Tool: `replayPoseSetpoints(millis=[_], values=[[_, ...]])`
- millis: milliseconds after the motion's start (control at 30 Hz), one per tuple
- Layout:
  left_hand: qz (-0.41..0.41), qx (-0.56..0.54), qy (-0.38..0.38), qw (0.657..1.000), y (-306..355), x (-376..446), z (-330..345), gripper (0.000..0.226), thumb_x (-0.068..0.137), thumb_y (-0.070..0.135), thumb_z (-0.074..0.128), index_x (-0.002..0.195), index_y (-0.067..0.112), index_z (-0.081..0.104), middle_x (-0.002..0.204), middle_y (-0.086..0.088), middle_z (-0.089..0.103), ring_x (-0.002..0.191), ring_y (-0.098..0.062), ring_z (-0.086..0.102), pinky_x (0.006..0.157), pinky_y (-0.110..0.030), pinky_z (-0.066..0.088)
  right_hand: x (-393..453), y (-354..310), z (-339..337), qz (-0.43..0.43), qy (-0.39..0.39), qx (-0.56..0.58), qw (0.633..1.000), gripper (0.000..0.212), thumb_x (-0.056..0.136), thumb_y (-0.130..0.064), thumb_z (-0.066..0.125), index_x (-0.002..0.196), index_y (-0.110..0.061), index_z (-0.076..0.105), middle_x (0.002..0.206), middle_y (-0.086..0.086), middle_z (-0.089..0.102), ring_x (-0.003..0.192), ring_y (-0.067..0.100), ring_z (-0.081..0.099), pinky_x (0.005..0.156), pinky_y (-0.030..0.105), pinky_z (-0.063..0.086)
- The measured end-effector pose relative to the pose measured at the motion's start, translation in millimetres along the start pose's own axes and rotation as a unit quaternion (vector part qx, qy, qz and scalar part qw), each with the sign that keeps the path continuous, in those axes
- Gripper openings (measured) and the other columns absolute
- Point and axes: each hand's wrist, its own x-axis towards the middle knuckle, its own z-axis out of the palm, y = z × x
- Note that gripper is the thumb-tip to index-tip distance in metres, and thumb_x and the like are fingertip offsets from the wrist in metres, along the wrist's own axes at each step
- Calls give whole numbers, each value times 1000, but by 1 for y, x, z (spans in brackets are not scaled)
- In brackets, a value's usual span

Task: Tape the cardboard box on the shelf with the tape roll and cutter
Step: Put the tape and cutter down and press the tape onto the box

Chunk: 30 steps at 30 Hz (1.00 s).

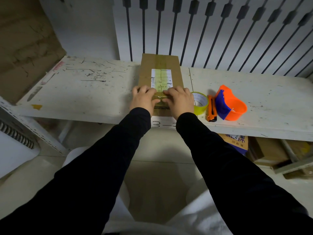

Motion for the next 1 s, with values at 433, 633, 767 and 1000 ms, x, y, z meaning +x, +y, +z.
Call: replayPoseSetpoints(millis=[433, 633, 767, 1000], values=[[-9, -45, -28, 999, 2, -2, -10, 35, 97, 22, 44, 127, 9, 57, 129, -8, 53, 129, -27, 29, 109, -32, 32, -6, 3, -2, -5, -15, 19, 1000, 34, 95, -26, 47, 128, -26, 56, 137, -2, 54, 120, 25, 44, 101, 33, 31], [-20, -57, -51, 997, 0, -1, -13, 37, 98, 20, 41, 133, 10, 52, 136, -7, 49, 133, -24, 26, 115, -31, 26, -7, 1, -4, -14, -29, -26, 999, 45, 94, -7, 42, 133, -27, 50, 142, -1, 49, 123, 28, 43, 104, 35, 31], [-22, -58, -40, 997, 0, -7, -12, 44, 97, 2, 36, 138, 14, 46, 147, -5, 41, 143, -24, 17, 119, -34, 21, -9, 3, -3, -11, -45, 29, 999, 62, 84, 12, 41, 136, -20, 46, 147, 5, 44, 131, 28, 40, 112, 32, 24], [-12, 38, -15, 999, 19, -18, -15, 64, 89, -2, 40, 146, 23, 28, 156, -1, 28, 147, -26, 9, 122, -41, 8, -17, 4, -16, 71, -9, 111, 991, 60, 84, 14, 38, 138, -10, 41, 150, 10, 35, 142, 30, 23, 117, 33, 16]])
